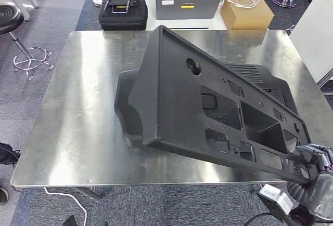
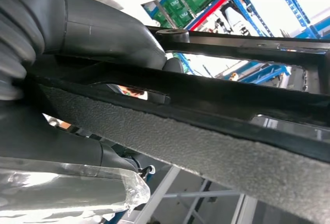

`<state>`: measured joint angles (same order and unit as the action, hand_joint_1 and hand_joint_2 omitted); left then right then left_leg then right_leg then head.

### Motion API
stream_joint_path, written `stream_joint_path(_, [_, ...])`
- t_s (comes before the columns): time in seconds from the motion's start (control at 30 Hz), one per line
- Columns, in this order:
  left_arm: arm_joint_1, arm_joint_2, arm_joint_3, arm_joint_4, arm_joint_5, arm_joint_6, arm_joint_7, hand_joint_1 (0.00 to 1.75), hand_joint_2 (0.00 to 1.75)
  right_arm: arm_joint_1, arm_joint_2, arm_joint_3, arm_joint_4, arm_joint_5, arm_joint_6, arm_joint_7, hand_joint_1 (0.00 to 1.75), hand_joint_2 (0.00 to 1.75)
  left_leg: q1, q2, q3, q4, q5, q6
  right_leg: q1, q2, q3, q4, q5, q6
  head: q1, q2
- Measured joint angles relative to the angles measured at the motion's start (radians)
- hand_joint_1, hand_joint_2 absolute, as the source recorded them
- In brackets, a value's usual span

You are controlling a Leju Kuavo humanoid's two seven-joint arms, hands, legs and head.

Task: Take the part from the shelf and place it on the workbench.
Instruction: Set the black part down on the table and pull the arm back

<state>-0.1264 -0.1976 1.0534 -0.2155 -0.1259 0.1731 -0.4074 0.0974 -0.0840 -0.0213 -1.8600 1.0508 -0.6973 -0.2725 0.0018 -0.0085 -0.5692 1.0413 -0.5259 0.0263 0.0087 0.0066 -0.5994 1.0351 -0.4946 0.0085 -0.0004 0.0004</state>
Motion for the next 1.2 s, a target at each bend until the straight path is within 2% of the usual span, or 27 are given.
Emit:
stream_joint_path(0.17, [0.0, 0.0, -0.003, 0.0, 0.0, -0.002, 0.003, 0.0, 1.75, -0.013, -0.008, 0.008, 0.005, 0.005, 0.0, 0.01, 1.75, 1.75, -0.001, 0.0, 0.0, 0.0, 0.0, 0.0, 0.0, 0.0, 0.0, 0.0, 0.0, 0.0, 0.0, 0.0])
stream_joint_path(0.3, [-0.008, 0.0, -0.019, 0.0, 0.0, -0.026, -0.002, 0.0, 1.75, -0.121, -0.049, 0.067, 0.05, 0.024, 0.027, 0.054, 1.75, 1.75, -0.003, 0.0, 0.002, 0.0, 0.0, 0.0, -0.002, 0.0, 0.002, 0.0, 0.001, 0.0, 0.0, 0.0])
stream_joint_path(0.47, [-0.013, 0.0, -0.035, 0.0, 0.0, -0.056, -0.017, 0.0, 1.75, -0.223, -0.073, 0.137, 0.102, 0.044, 0.066, 0.081, 1.75, 1.75, -0.003, 0.0, 0.003, 0.0, 0.0, 0.0, -0.003, 0.0, 0.003, 0.0, 0.001, 0.0, 0.0, 0.0])
stream_joint_path(0.6, [-0.015, 0.0, -0.044, 0.0, 0.0, -0.059, -0.009, 0.0, 0.0, -0.302, -0.085, 0.196, 0.155, 0.085, 0.096, 0.119, 1.75, 1.75, -0.003, 0.0, 0.003, 0.0, 0.0, 0.0, -0.003, 0.0, 0.003, 0.0, 0.001, 0.0, 0.0, 0.0])
stream_joint_path(0.93, [-0.03, 0.0, -0.067, 0.0, 0.0, -0.051, 0.034, 0.0, 0.0, -0.596, -0.09, 0.339, 0.412, 0.399, 0.2, 0.34, 1.75, 1.75, -0.003, 0.0, 0.003, 0.0, 0.002, 0.0, -0.003, 0.0, 0.003, 0.001, 0.002, -0.001, 0.0, 0.0])
stream_joint_path(1.2, [-0.033, 0.0, -0.082, 0.0, 0.0, -0.06, 0.04, 0.0, 0.0, -0.803, -0.09, 0.383, 0.661, 0.473, 0.267, 0.445, 1.75, 1.75, -0.003, 0.0, 0.003, 0.001, 0.002, 0.0, -0.003, 0.0, 0.003, 0.001, 0.002, -0.001, 0.0, 0.0])
